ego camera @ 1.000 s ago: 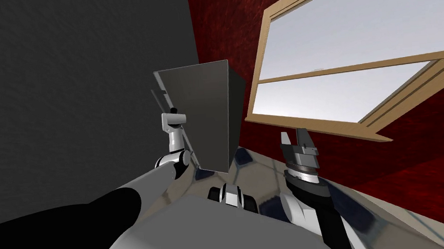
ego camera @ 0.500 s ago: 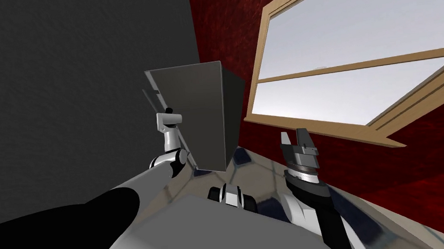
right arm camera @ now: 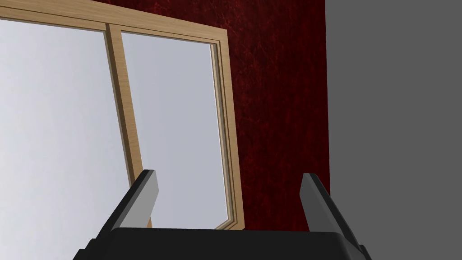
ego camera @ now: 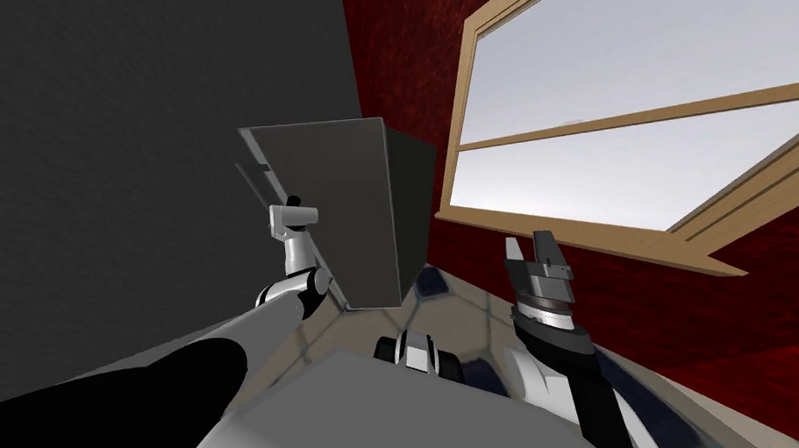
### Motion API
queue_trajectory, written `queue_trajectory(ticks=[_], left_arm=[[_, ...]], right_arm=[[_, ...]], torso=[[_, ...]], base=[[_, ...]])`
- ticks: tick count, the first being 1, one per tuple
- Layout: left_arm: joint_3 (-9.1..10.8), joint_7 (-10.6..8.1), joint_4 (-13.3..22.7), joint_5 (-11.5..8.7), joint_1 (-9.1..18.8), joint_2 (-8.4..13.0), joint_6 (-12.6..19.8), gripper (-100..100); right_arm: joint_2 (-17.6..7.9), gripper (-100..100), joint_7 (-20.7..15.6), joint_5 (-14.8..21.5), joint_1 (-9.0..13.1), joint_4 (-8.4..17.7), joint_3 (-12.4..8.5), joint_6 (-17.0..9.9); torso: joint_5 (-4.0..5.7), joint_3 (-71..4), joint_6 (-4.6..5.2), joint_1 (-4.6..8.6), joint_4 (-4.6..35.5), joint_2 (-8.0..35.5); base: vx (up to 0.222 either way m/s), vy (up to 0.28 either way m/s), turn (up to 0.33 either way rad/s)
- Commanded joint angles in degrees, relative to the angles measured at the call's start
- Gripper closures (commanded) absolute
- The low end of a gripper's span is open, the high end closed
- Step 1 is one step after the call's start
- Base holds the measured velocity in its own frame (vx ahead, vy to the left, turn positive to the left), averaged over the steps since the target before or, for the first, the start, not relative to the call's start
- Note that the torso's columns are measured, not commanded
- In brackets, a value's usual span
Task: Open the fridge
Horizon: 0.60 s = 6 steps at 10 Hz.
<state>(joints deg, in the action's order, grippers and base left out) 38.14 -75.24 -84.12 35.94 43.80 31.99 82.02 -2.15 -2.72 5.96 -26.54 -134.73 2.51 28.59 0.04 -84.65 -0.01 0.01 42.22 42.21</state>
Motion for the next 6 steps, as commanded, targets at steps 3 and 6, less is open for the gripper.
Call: queue_trajectory(ticks=[3, 6], left_arm=[[0.98, -3.14, -2.87, 5.49, -2.31, 1.20, 4.42, 100], [1.16, -4.00, -3.09, 6.63, -2.62, 1.37, 5.28, 100]], right_arm=[[0.00, 0, 0.00, 0.00, 0.00, 0.00, 0.00, 0.00], [0.00, 0, 0.00, 0.00, 0.00, 0.00, 0.00, 0.00]], torso=[[0.06, 0.05, 0.10, 0.17, 0.01, 0.07], [0.10, 0.08, -0.10, 0.03, 0.10, 0.13]], base=[[-0.044, -0.181, 0.077], [-0.043, -0.162, 0.060]])
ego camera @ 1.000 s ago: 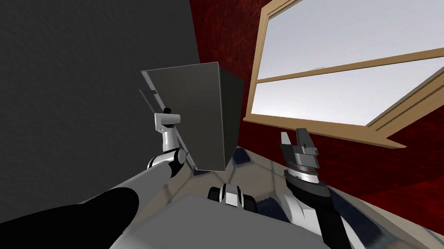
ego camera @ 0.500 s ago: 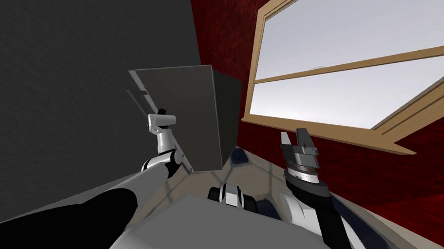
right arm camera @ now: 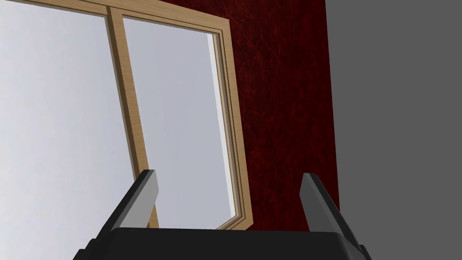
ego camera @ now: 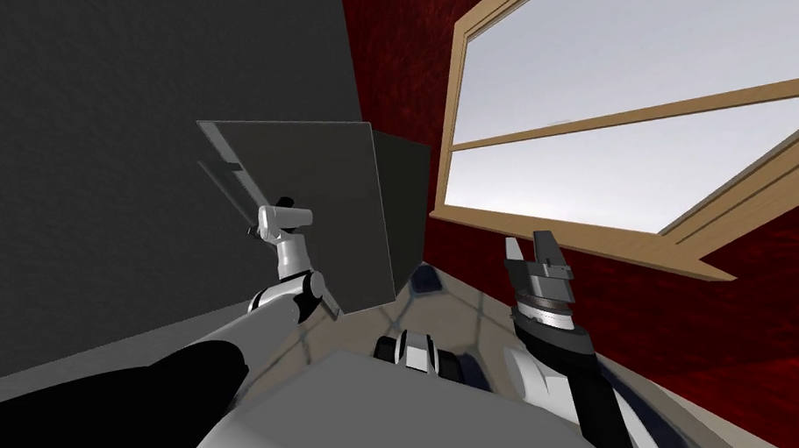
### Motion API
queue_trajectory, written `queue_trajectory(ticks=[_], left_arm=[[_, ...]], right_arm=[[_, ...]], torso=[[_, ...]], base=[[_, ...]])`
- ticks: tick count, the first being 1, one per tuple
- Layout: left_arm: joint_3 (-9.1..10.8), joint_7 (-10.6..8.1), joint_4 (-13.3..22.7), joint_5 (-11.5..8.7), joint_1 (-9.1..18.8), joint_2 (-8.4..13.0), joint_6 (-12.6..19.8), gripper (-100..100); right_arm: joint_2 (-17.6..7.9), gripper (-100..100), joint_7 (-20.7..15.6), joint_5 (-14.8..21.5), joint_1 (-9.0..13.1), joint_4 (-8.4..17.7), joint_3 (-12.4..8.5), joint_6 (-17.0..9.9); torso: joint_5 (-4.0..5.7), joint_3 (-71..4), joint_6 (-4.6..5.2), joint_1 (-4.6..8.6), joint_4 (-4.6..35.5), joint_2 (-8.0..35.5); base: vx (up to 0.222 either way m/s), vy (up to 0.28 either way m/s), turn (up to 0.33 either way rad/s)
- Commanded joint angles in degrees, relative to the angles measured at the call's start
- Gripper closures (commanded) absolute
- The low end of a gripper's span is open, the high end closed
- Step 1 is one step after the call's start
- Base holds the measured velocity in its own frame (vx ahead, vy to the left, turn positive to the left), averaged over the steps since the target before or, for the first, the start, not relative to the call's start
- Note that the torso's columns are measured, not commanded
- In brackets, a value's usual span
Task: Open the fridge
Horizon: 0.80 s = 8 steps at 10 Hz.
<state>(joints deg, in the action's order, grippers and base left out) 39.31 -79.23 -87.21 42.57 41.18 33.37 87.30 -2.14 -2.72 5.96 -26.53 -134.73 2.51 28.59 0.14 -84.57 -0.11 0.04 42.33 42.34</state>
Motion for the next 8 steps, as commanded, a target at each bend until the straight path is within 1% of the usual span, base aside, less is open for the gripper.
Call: queue_trajectory(ticks=[1, 3, 6, 7, 8], left_arm=[[0.15, 0.38, -1.60, 0.29, -0.65, -0.62, 1.04, 100], [0.18, 1.55, -4.85, 0.60, -1.57, -1.58, 2.36, 100], [0.24, 3.31, -9.73, 1.06, -2.94, -3.01, 4.33, 100], [-0.10, 4.54, -8.87, 1.07, -0.80, -1.45, 5.79, -100], [-0.19, 5.11, -8.90, 1.16, -0.19, -0.93, 6.38, -100]], right_arm=[[-0.01, 0, 0.00, 0.00, 0.00, 0.00, -0.01, 0.00], [-0.01, 0, 0.00, 0.00, -0.04, -0.01, -0.01, 0.01], [-0.01, 0, 0.00, 0.00, -0.03, -0.01, -0.01, 0.01], [-0.01, 0, 0.00, 0.00, -0.03, -0.01, -0.01, 0.01], [-0.02, 0, 0.00, 0.00, -0.01, 0.00, -0.01, 0.00]], torso=[[0.03, -0.13, 0.20, -0.28, 0.00, -0.16], [-0.08, -0.16, -0.33, -0.11, -0.06, -0.29], [-0.11, 0.18, -0.17, -0.15, 0.03, 0.25], [-0.08, 0.12, -0.18, -0.21, 0.06, 0.16], [-0.15, 0.12, 0.09, -0.44, 0.06, 0.20]], base=[[0.050, -0.075, 0.186], [0.140, -0.173, 0.362], [0.130, -0.204, 0.353], [0.066, -0.092, 0.045], [-0.016, 0.013, -0.058]])
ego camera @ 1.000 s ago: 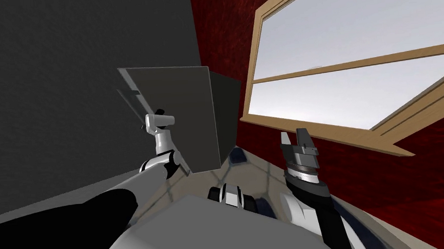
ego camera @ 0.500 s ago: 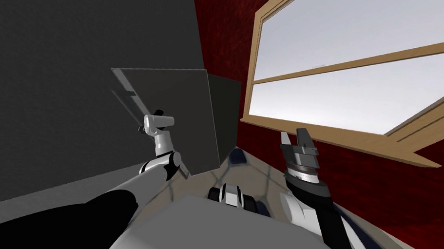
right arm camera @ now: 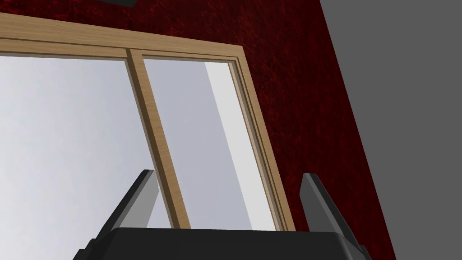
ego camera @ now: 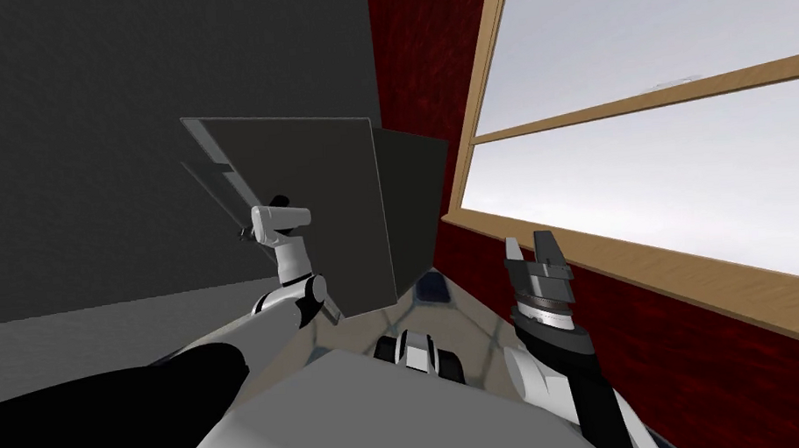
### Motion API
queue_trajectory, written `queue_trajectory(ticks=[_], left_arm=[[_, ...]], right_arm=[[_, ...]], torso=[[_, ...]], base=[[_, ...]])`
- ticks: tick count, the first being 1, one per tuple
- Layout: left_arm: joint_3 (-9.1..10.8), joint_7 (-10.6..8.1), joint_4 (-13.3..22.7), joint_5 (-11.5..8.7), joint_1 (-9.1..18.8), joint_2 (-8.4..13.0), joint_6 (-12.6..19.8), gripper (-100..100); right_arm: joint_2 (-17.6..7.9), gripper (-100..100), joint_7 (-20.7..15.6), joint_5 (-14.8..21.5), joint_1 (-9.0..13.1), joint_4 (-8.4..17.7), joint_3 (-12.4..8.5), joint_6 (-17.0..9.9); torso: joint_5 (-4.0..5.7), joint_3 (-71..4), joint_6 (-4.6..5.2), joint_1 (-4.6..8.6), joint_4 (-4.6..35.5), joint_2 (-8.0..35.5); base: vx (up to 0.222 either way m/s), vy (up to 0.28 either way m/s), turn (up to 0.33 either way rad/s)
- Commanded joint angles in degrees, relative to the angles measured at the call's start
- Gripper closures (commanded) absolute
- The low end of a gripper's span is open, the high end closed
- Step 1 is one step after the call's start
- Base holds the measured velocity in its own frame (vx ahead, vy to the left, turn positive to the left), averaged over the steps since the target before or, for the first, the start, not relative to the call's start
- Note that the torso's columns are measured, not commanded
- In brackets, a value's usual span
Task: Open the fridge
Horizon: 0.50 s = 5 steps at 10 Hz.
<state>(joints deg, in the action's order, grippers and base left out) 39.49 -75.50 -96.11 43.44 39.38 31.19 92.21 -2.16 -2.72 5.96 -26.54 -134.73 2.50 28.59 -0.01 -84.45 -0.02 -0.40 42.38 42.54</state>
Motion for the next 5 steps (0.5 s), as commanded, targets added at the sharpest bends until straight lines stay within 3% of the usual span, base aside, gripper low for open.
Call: queue_trajectory(ticks=[1, 3, 4, 5], left_arm=[[-0.55, 2.51, -0.07, 0.48, 2.84, 2.29, 2.65, -100], [-0.83, 4.22, -0.17, 0.76, 4.67, 3.86, 4.42, -100], [-0.78, 3.47, 0.38, 0.68, 4.42, 3.62, 3.61, -100], [-0.83, 3.73, 0.36, 0.72, 4.58, 3.73, 3.91, 0]], right_arm=[[-0.01, 0, 0.00, 0.00, 0.01, 0.01, -0.01, 0.00], [-0.01, 0, 0.00, 0.00, 0.01, 0.01, -0.01, 0.00], [-0.01, 0, 0.00, 0.00, 0.00, 0.00, -0.01, 0.00], [-0.01, 0, 0.00, 0.00, 0.00, 0.00, -0.01, 0.00]], torso=[[0.06, -0.08, 0.22, -0.04, 0.00, -0.08], [0.01, -0.18, 0.05, 0.34, -0.12, -0.35], [0.05, -0.20, 0.03, 0.49, -0.14, -0.39], [0.03, -0.17, 0.02, 0.52, -0.14, -0.35]], base=[[-0.029, 0.055, -0.083], [-0.008, 0.038, -0.055], [0.001, 0.015, -0.004], [0.000, 0.000, 0.000]])
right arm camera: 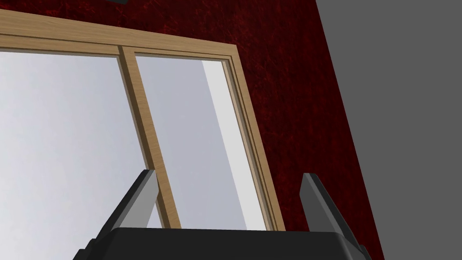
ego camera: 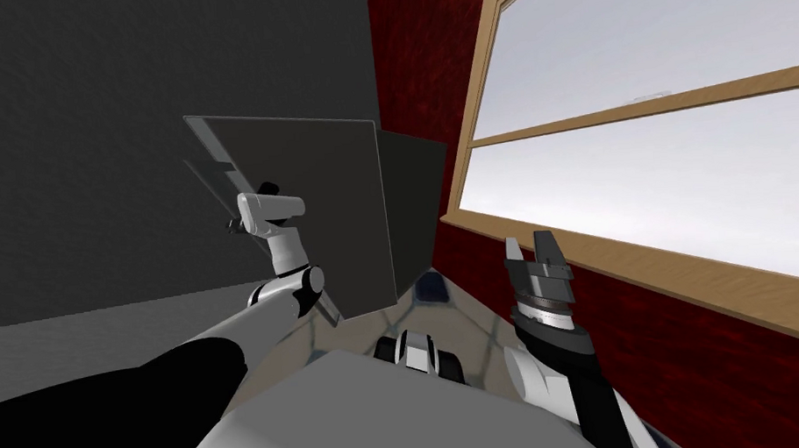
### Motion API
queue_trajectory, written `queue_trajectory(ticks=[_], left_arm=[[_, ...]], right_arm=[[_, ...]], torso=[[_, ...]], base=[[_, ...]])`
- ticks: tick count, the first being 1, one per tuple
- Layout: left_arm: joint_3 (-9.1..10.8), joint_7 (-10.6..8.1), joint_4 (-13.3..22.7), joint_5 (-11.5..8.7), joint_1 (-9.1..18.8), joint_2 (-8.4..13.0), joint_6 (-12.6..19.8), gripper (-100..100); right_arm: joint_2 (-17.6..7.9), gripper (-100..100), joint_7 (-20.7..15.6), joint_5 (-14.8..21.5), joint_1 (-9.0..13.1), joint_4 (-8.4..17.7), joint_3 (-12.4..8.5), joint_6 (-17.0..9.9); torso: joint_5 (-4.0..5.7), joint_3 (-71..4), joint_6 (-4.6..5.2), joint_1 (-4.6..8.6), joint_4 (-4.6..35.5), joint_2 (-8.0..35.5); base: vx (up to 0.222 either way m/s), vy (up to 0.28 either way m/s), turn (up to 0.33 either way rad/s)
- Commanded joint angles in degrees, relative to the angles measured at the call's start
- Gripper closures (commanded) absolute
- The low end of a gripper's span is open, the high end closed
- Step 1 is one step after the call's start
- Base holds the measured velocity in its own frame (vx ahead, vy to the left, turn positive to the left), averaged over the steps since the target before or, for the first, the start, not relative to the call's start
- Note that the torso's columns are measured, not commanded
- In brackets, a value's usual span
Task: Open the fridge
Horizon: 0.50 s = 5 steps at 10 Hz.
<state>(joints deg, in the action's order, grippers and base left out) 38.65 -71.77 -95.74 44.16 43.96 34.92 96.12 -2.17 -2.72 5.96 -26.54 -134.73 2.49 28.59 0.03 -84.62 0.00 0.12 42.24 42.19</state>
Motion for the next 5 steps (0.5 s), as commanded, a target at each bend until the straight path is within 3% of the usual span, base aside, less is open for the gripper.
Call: queue_trajectory(ticks=[1, 5], left_arm=[[0.01, -0.03, 0.00, -0.01, -0.02, -0.01, -0.03, 0], [0.01, -0.02, 0.00, 0.00, -0.02, -0.01, -0.03, 0]], right_arm=[[0.00, 0, 0.00, 0.00, 0.00, 0.00, 0.00, 0.00], [0.00, 0, 0.00, 0.00, 0.00, 0.00, 0.00, 0.00]], torso=[[0.00, 0.04, 0.00, -0.03, 0.03, 0.06], [-0.03, 0.06, 0.00, -0.13, 0.04, 0.10]], base=[[0.000, 0.000, 0.000], [0.000, 0.000, 0.000]])
